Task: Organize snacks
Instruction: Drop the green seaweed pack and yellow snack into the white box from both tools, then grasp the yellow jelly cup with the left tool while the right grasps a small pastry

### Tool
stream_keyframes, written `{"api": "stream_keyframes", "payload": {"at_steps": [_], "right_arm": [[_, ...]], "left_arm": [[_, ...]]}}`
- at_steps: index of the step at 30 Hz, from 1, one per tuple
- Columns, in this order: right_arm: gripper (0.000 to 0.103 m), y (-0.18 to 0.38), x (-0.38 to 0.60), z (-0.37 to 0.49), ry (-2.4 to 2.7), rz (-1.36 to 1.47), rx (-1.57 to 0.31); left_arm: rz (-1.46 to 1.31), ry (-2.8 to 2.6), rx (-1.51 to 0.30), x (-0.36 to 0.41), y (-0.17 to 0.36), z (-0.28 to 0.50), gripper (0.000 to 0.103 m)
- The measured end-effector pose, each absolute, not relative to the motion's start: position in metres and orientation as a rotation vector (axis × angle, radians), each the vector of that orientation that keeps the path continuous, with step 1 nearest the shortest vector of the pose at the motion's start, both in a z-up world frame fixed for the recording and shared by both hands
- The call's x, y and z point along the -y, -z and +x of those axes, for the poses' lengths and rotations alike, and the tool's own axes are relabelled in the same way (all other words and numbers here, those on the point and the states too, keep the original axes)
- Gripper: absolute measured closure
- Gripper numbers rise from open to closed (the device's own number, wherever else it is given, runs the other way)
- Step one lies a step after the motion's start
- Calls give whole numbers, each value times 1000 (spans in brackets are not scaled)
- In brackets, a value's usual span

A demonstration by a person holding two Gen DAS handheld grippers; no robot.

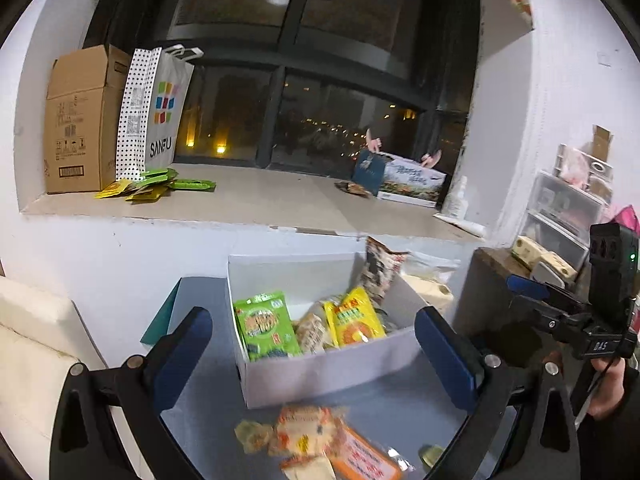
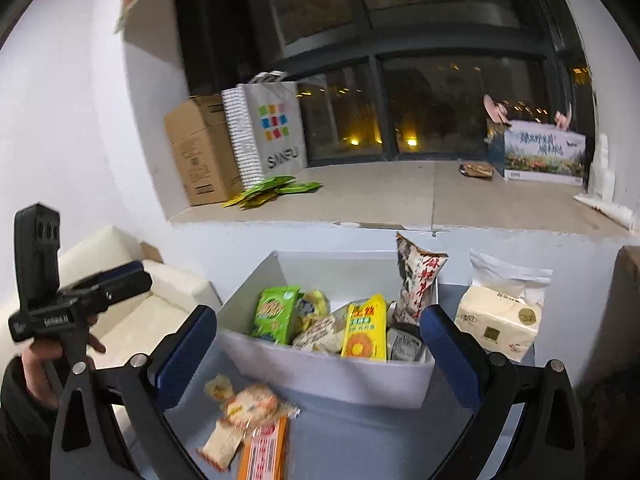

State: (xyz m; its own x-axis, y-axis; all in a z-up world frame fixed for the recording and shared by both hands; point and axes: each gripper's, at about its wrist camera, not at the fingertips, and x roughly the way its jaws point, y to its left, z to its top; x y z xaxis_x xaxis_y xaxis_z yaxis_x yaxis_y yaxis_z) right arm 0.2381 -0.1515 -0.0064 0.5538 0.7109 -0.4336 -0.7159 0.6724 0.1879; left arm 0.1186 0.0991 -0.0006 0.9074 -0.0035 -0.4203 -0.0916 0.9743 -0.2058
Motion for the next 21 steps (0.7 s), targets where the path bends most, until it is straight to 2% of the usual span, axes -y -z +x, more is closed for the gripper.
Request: {"api": "stream_keyframes", "payload": {"at_steps": [7,16,21], "right_arm": [[0,32,190,179,-853,-40,-488],[0,118,231,126,-781,-33,-639],[0,146,217,118,-754,-159,-690]], "left_arm": [[-242,-32,-433,-74,27,57,0],[-253,-33,-465,-52,64,21,0],[-223,-63,-488,-48,65,18,0]]}}
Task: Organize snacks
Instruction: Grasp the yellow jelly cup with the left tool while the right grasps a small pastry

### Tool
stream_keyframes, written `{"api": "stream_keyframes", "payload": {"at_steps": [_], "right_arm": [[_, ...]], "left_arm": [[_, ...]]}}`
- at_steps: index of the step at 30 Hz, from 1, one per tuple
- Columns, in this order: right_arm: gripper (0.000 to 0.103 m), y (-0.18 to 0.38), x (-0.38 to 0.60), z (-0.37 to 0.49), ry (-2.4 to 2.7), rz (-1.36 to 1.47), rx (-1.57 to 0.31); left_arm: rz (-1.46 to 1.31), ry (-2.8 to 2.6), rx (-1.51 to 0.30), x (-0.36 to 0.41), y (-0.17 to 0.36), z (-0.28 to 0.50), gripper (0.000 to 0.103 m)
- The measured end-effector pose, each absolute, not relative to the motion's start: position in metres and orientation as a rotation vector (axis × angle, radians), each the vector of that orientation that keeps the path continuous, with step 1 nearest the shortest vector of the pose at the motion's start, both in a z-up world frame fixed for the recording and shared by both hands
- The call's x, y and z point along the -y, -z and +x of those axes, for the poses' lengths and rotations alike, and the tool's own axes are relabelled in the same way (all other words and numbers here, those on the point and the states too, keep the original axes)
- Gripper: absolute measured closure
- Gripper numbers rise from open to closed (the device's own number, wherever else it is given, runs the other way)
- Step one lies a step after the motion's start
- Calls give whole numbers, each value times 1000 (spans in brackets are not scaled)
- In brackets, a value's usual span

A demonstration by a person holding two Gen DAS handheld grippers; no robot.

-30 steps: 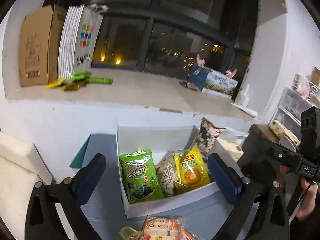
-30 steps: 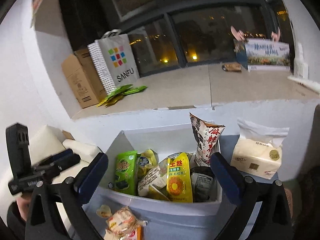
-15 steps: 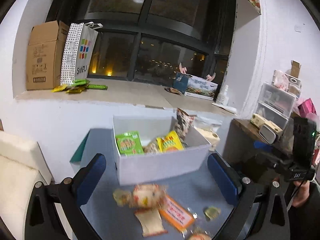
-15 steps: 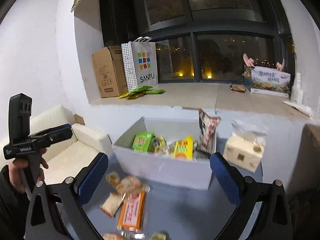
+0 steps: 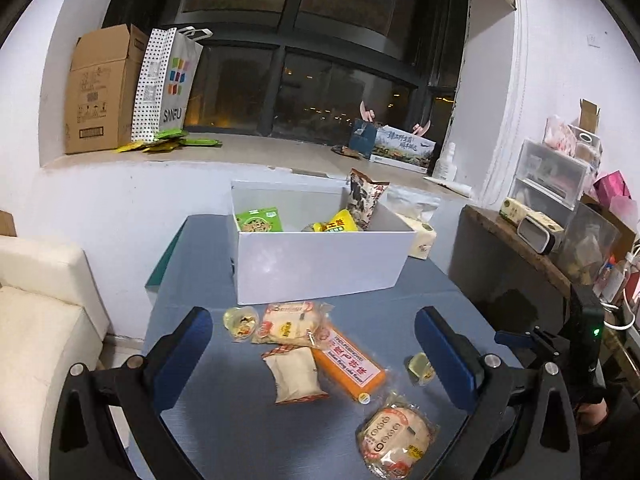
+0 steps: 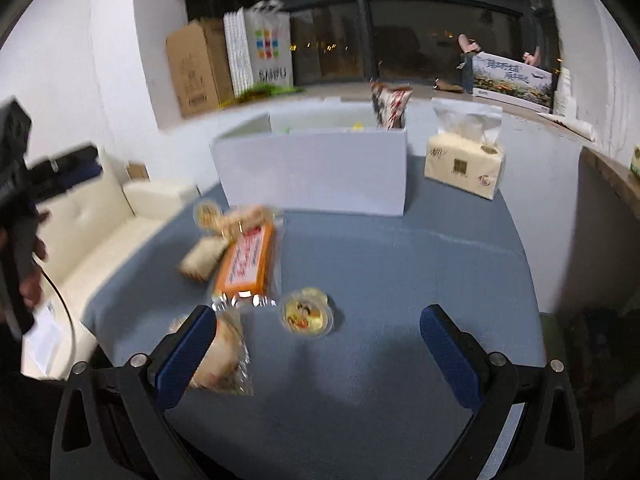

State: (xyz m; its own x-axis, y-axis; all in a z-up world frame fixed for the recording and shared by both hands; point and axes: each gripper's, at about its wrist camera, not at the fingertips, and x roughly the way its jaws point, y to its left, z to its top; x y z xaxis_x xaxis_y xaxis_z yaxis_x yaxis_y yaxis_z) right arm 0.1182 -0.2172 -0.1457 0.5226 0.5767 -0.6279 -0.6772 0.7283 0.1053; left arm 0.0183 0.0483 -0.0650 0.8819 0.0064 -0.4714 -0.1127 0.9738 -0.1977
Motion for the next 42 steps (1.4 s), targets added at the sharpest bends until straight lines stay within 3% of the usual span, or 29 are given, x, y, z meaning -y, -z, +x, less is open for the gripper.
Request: {"api": "stream_keyframes", "payload": {"at_steps": [14,15,16,17,27,42], "right_arm": [[0,186,157,150,-781,-279,-780],[9,189,157,154,-782,-272,-794],[37,191,158,157,-785,-262,-807],[57,193,158,159,-782,-259,-816],[56,171,183,151,-793,-165,-767],[56,139,202,126,-793,-140,-680]], "left_arm": [[-194,-38,-487,-49,67,11,0],[-195,-40,-492,-50,68,12,0],[-199,-45,-498,-51,70,13,0],[-201,-47,-502,-51,72,13,0],[-192,-61,-585,-63,99,40,0],[-229,-194,-826,-120,176,169,4]]}}
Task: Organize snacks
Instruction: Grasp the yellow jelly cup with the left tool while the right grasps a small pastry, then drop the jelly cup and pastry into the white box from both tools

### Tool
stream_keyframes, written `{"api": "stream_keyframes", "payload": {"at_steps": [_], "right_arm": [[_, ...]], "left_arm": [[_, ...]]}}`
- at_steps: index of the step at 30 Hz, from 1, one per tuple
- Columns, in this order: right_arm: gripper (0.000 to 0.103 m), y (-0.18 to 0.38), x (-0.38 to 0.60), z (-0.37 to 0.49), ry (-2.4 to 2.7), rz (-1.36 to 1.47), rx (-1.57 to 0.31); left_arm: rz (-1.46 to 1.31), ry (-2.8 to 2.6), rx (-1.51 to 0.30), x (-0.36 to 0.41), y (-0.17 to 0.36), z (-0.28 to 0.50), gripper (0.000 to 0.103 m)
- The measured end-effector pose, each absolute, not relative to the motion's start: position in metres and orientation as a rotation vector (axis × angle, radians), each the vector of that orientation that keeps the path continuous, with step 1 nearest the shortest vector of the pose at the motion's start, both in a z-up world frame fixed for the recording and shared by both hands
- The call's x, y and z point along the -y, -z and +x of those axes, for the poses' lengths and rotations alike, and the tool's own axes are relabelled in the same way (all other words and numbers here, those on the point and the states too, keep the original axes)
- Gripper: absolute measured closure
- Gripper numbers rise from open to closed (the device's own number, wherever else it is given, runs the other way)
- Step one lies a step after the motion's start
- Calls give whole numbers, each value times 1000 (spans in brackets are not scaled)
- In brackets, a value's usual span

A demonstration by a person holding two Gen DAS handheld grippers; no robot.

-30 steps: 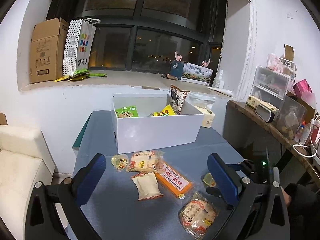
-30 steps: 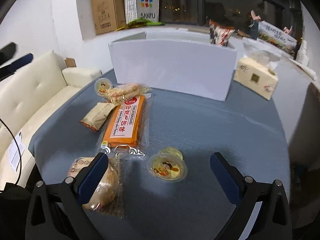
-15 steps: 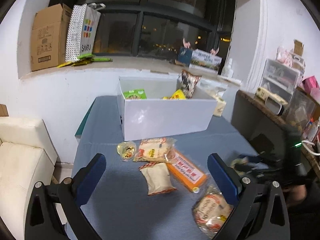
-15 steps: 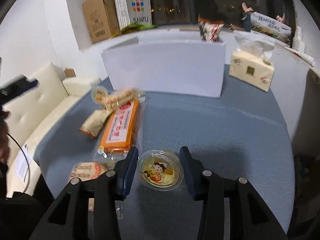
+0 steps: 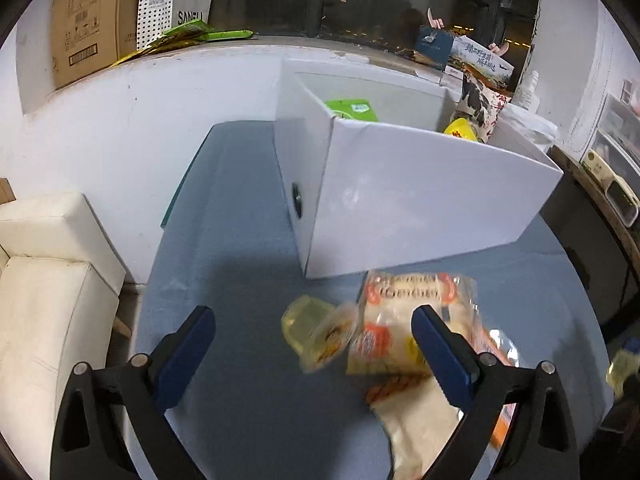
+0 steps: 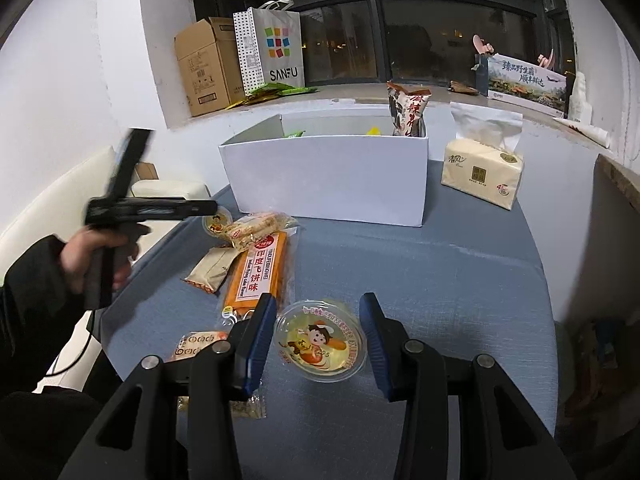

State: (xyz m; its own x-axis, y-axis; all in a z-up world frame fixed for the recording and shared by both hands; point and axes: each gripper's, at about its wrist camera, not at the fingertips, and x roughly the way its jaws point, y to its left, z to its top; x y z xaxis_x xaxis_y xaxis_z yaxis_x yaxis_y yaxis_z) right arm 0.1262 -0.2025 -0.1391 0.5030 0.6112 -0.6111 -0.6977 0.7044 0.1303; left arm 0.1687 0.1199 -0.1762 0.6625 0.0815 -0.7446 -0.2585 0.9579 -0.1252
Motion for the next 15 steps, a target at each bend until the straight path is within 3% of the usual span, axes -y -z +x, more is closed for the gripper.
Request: {"api": "stream_keyframes", "payload": {"at_steps": [3,6,15], "right_arm": [[56,141,199,125,-798,-155,-680],[56,143,196,123,-802,-167,-682],[56,142,197,118,-799,-179,-666]], "left_arm": [[-257,-243,-864,-121,186,184,22],[-289,-257,-918,-124,200,194,53],[-347,-189,-772,-120,185,145,54]]}}
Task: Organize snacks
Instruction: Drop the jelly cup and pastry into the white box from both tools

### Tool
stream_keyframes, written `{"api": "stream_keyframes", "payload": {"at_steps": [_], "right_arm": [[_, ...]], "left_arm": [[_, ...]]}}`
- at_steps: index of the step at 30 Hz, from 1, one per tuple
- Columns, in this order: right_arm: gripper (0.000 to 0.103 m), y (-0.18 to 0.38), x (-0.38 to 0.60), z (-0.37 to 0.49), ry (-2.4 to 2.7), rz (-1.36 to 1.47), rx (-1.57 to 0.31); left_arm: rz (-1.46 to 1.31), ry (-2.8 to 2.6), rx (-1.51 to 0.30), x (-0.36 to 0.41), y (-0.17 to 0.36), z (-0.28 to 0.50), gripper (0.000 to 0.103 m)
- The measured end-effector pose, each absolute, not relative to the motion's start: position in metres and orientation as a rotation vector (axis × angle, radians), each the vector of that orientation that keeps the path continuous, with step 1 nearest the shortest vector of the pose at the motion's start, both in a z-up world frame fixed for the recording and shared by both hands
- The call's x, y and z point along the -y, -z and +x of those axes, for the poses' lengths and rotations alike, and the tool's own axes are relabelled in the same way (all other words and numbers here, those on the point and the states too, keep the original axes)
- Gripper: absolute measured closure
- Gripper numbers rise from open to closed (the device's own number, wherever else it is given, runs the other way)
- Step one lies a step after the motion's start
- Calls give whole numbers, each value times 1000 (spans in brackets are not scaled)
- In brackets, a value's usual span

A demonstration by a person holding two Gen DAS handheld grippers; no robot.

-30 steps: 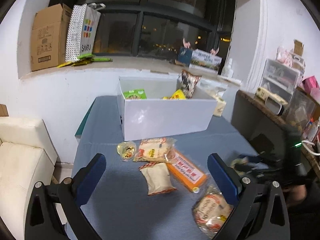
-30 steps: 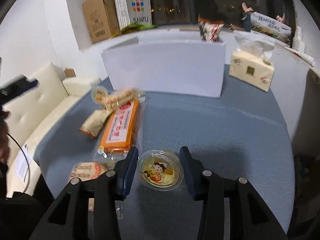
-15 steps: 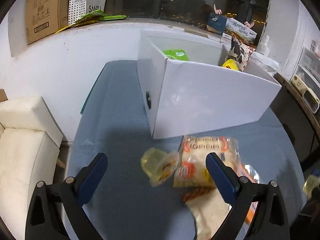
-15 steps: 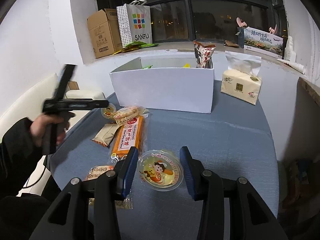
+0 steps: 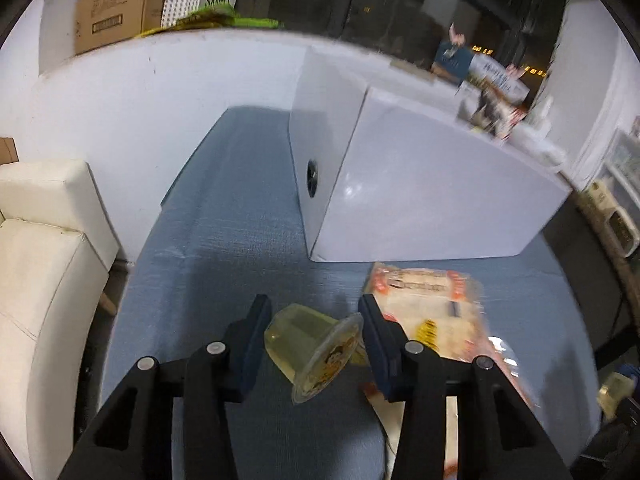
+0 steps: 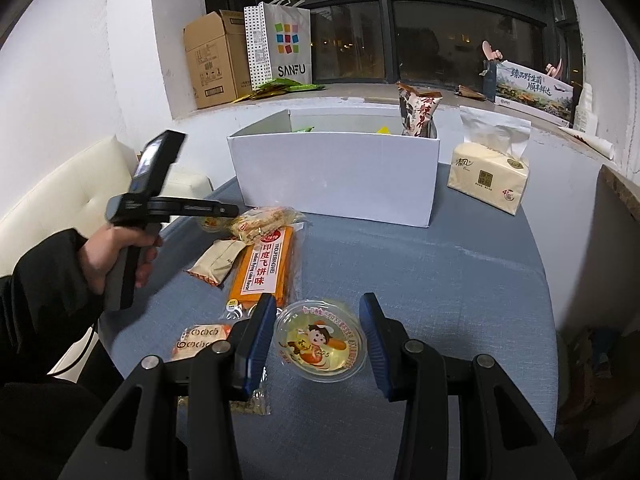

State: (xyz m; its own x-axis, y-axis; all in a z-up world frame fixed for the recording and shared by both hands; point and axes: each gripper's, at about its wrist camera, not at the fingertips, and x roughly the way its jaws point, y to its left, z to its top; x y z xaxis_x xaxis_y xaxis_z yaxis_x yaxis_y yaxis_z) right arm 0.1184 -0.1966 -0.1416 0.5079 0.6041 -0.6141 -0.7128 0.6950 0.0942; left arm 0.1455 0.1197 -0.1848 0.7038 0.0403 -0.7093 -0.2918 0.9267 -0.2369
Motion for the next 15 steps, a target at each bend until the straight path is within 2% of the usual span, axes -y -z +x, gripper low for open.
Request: {"api": "stream_keyframes", "payload": {"at_steps": [7,15], "right_arm": [[56,137,194,125,-811,-159,-661],[56,82,168,174,-856,-102,-583]], "left_arm": [[-310,-78,-599,-102,118,108,54],[-240,28,-490,-97,41,156,54]]}}
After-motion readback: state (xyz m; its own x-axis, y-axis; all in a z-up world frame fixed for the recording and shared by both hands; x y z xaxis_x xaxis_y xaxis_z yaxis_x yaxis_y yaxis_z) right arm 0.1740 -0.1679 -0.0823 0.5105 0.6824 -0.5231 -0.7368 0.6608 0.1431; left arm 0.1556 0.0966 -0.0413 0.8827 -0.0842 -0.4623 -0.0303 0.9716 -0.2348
